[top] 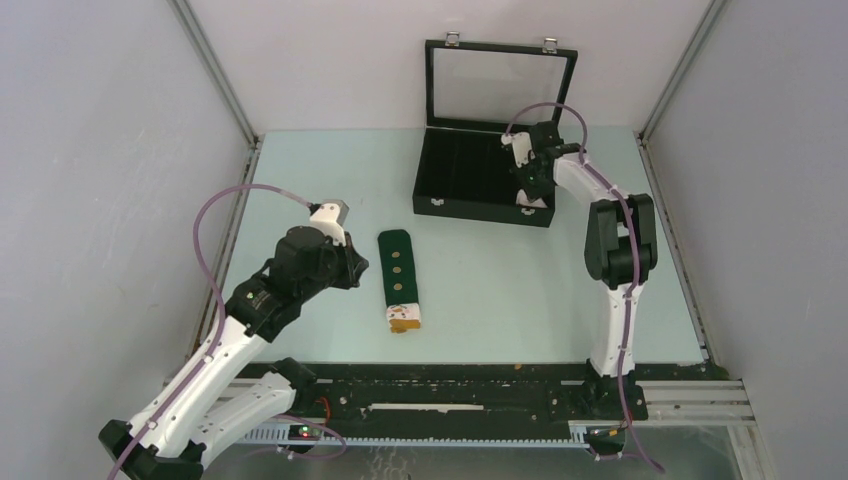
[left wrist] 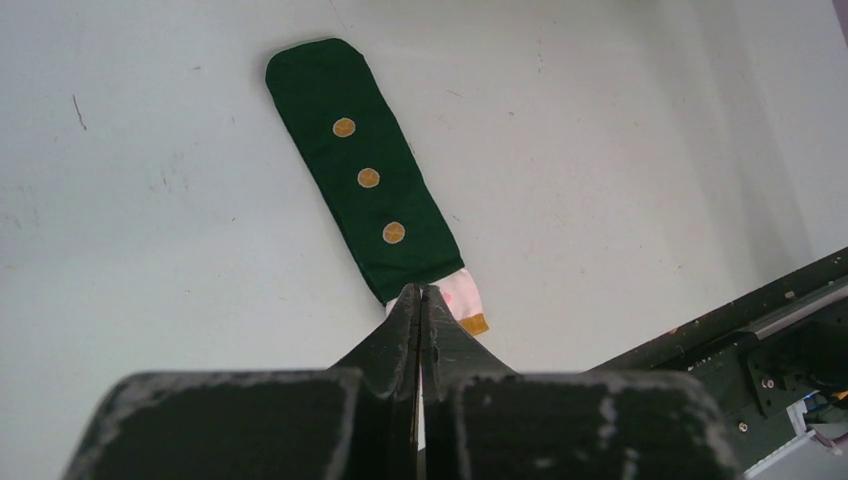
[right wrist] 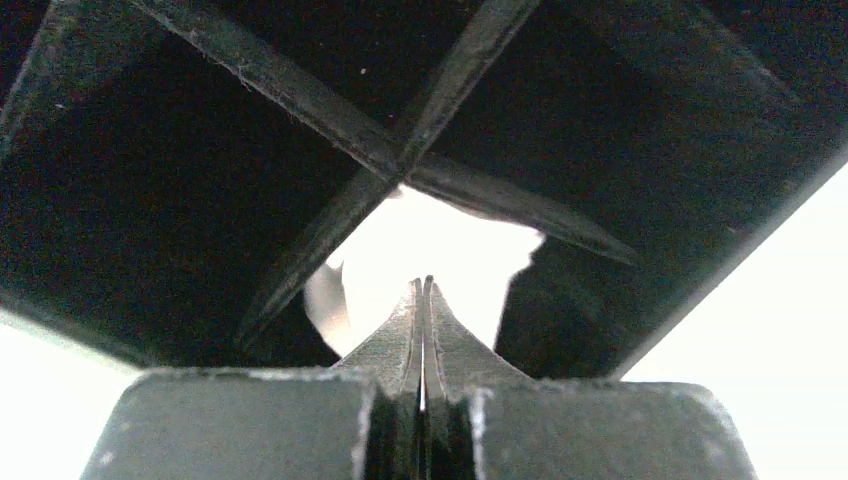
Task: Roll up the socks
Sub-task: Place a pair of socks in the storage box.
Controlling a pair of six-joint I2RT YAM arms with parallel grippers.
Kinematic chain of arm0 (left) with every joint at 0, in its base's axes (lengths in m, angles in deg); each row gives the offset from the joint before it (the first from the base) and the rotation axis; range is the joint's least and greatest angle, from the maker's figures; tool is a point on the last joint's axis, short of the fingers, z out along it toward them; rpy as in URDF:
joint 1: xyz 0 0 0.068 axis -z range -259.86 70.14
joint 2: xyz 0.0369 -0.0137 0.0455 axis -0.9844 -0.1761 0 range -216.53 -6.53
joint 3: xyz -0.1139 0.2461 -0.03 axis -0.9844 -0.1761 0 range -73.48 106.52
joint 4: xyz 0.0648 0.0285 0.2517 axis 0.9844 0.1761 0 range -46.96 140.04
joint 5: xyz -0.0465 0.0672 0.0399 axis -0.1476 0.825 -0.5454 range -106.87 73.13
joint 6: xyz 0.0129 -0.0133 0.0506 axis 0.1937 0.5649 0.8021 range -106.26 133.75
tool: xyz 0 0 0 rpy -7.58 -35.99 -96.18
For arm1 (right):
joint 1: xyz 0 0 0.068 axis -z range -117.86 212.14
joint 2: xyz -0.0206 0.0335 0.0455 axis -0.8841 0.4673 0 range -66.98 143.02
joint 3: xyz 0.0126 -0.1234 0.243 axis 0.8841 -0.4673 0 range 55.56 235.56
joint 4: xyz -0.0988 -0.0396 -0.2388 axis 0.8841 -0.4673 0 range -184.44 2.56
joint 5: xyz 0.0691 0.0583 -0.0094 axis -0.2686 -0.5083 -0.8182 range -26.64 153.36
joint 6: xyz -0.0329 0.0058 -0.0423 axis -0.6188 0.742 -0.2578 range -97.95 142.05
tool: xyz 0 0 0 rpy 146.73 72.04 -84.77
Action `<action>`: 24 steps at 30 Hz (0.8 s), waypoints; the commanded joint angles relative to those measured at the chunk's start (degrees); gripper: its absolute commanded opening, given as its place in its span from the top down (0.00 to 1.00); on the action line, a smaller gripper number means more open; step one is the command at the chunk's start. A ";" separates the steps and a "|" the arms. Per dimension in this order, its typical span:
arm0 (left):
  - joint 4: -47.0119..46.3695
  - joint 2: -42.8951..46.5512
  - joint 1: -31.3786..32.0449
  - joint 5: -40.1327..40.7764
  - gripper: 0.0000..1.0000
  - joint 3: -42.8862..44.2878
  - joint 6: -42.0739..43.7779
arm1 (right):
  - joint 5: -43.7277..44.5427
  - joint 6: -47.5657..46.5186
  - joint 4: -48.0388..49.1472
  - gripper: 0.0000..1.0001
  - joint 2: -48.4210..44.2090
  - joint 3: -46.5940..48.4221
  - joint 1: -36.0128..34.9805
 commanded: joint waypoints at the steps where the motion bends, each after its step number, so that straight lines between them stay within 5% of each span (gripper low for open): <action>1: -0.81 0.22 -0.48 0.88 1.00 -0.97 0.58 | 1.60 2.05 0.22 1.00 -8.90 0.19 0.03; 11: -0.47 1.15 -0.48 3.13 0.88 -0.71 0.38 | 3.09 9.09 6.28 0.99 -29.57 -12.03 -4.86; 18: -0.19 0.56 -0.48 3.81 0.67 -0.97 -1.66 | -1.19 14.97 10.31 0.93 -44.89 -23.84 -8.78; 24: -1.52 -0.92 -0.48 2.20 0.43 -2.39 -6.04 | -13.42 21.58 10.27 0.82 -55.92 -30.17 -9.84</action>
